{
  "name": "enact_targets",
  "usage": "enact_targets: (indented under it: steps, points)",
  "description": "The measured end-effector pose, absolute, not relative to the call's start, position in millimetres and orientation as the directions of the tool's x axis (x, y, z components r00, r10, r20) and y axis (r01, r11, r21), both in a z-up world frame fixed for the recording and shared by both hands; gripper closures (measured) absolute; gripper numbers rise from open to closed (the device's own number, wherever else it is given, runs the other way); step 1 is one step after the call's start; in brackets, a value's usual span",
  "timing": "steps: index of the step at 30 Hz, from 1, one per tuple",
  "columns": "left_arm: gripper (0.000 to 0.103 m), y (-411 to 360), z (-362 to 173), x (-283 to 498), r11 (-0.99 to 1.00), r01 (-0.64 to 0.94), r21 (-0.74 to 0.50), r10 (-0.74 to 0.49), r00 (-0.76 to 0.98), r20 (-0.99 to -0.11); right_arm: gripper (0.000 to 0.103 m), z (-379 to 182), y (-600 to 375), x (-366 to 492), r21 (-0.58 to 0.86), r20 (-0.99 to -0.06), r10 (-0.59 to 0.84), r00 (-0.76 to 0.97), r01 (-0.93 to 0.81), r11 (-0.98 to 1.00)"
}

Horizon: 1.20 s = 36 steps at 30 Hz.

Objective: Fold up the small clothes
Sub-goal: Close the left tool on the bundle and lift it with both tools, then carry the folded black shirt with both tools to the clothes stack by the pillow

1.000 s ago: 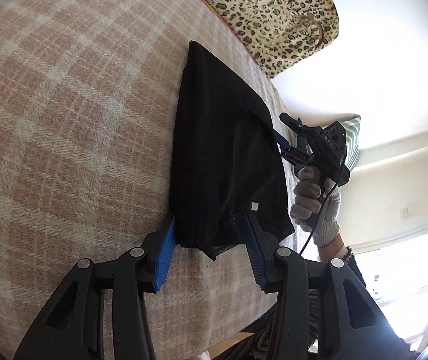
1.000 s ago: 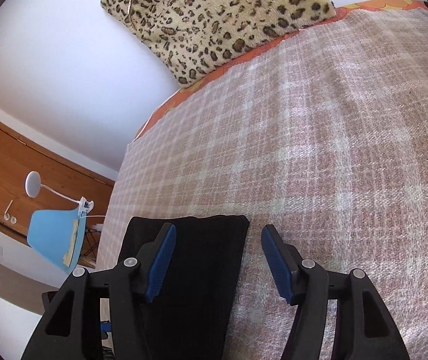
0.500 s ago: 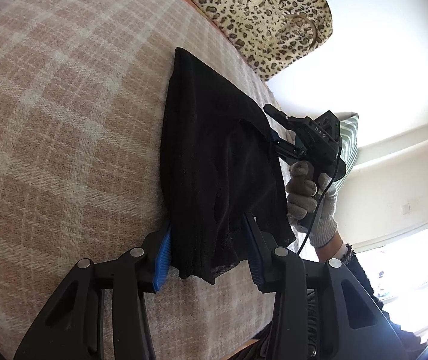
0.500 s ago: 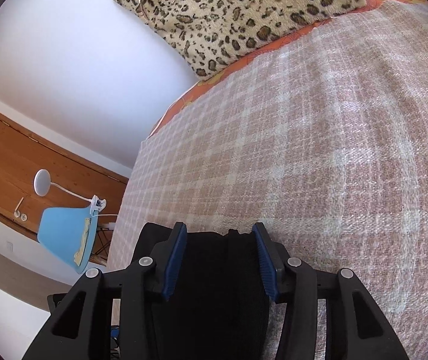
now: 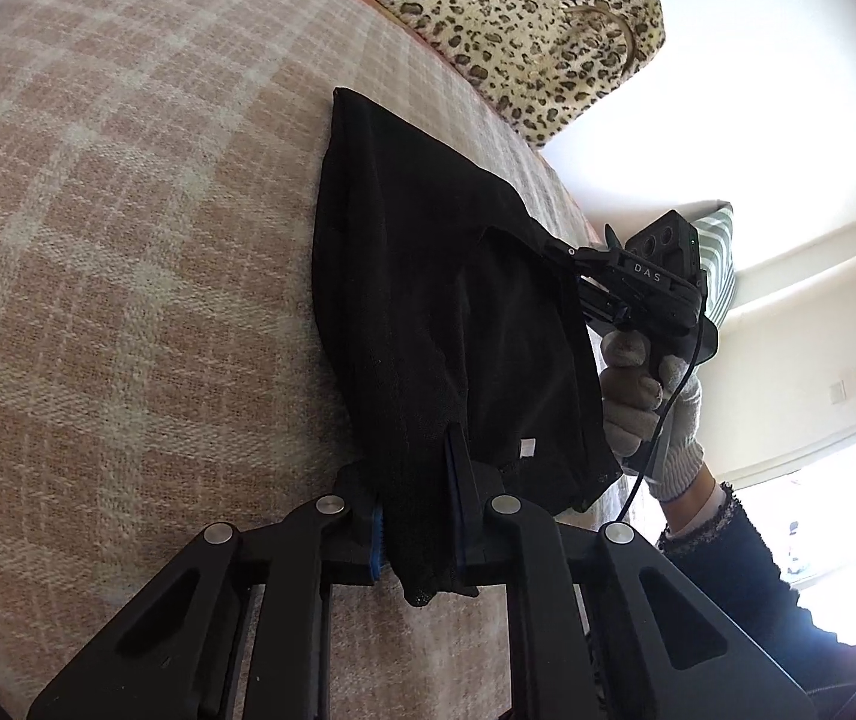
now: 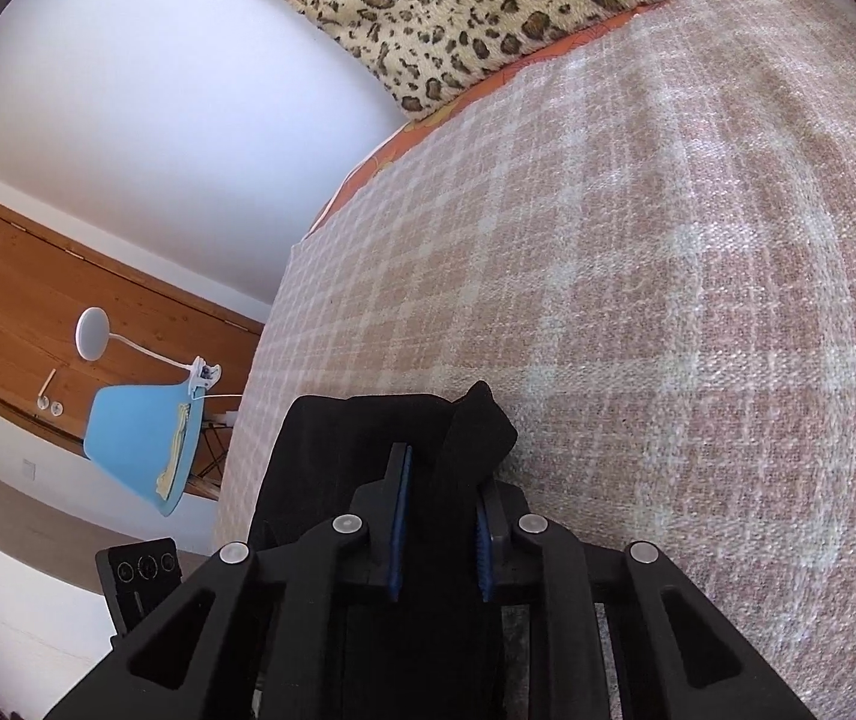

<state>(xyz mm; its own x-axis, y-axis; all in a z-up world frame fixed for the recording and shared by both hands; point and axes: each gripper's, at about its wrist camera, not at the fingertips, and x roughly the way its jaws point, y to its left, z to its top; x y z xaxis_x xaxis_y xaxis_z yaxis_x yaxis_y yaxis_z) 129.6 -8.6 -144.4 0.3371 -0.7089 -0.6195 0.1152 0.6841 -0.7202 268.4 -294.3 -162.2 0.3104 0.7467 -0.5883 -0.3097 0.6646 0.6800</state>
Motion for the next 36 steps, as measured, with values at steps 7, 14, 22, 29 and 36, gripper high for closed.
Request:
enact_targets:
  steps: [7,14,22,29,36]
  points:
    - [0.096,-14.4,-132.8,123.3,0.746,0.179,-0.641,-0.654,0.377,-0.656,0.097,-148.4,-286.7,257.3,0.572,-0.640,0.664,0.385,-0.338,0.747]
    - [0.096,-30.2,-113.0,117.7,0.808,0.282,-0.518,-0.589,0.441,-0.678,0.097,-123.1,-278.0,247.2,0.478,-0.656,0.596,0.463,-0.356,0.803]
    - [0.097,-34.6,-96.3,120.0,0.797,0.308,-0.520,-0.603,0.469,-0.645,0.098,-93.3,-272.0,233.7,0.419,-0.638,0.578,0.509,-0.401,0.815]
    - [0.097,-51.7,-77.9,118.8,0.776,0.369,-0.511,-0.630,0.479,-0.611,0.098,-61.6,-283.5,220.3,0.403,-0.598,0.577,0.557,-0.413,0.817]
    - [0.097,-81.0,-62.7,116.0,0.758,0.436,-0.485,-0.652,0.477,-0.589,0.098,-39.7,-309.1,201.3,0.392,-0.570,0.554,0.607,-0.392,0.832]
